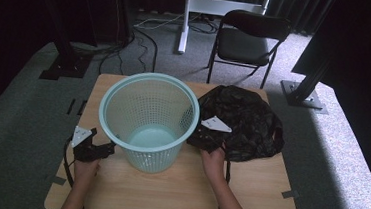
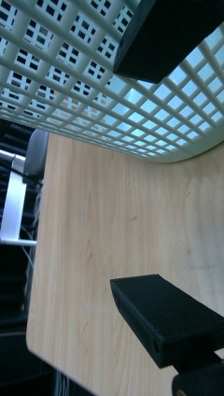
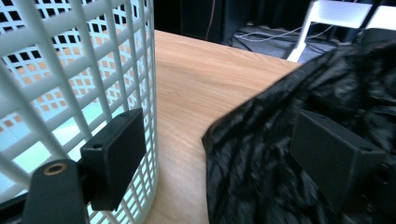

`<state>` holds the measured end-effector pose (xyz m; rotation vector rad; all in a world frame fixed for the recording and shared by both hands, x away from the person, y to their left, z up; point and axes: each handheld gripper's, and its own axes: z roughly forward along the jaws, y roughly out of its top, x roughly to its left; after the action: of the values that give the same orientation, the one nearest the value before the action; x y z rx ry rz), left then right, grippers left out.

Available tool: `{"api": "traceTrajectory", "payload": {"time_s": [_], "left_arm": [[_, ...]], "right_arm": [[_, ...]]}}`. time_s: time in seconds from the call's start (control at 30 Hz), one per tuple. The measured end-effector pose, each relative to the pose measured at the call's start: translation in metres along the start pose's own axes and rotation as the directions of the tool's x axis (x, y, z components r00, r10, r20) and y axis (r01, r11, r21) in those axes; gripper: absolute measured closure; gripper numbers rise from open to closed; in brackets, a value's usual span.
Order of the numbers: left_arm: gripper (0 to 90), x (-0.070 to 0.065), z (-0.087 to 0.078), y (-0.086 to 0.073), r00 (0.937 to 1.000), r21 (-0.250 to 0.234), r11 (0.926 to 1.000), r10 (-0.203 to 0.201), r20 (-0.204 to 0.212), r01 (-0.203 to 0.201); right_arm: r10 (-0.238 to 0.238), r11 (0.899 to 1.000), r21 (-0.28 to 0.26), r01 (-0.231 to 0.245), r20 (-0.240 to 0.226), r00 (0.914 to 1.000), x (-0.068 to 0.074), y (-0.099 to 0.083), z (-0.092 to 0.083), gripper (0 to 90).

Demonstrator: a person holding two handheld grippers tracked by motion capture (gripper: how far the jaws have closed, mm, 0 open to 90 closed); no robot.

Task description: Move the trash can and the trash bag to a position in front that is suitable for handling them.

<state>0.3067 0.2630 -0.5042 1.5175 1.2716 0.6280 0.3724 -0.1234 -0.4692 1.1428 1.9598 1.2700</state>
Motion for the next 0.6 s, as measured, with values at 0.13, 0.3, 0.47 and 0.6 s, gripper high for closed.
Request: {"api": "traceTrajectory", "payload": {"time_s": [0.13, 0.3, 0.47, 0.6], "left_arm": [[1.3, -0.016, -0.006, -0.005, 0.9983, 0.022, 0.9993, 0.031, 0.049, -0.032], [1.3, -0.038, -0.009, -0.009, 0.9935, 0.026, 0.9971, 0.069, 0.090, -0.072], [1.3, -0.055, -0.011, -0.014, 0.9865, 0.030, 0.9941, 0.099, 0.130, -0.104], [1.3, -0.065, -0.009, -0.017, 0.9834, 0.034, 0.9940, 0.098, 0.153, -0.104]], "right_arm": [[0.029, 1.000, -0.008, -0.029, 0.017, 0.9994, -0.005, -0.012, -0.023, 17.8], [0.073, 0.997, -0.018, -0.073, 0.015, 0.9972, -0.015, -0.026, -0.045, 17.8], [0.062, 0.998, -0.020, -0.062, 0.025, 0.9977, -0.025, -0.037, -0.069, 17.8], [0.046, 0.999, -0.026, -0.045, 0.044, 0.9980, -0.031, -0.043, -0.085, 17.8]]}}
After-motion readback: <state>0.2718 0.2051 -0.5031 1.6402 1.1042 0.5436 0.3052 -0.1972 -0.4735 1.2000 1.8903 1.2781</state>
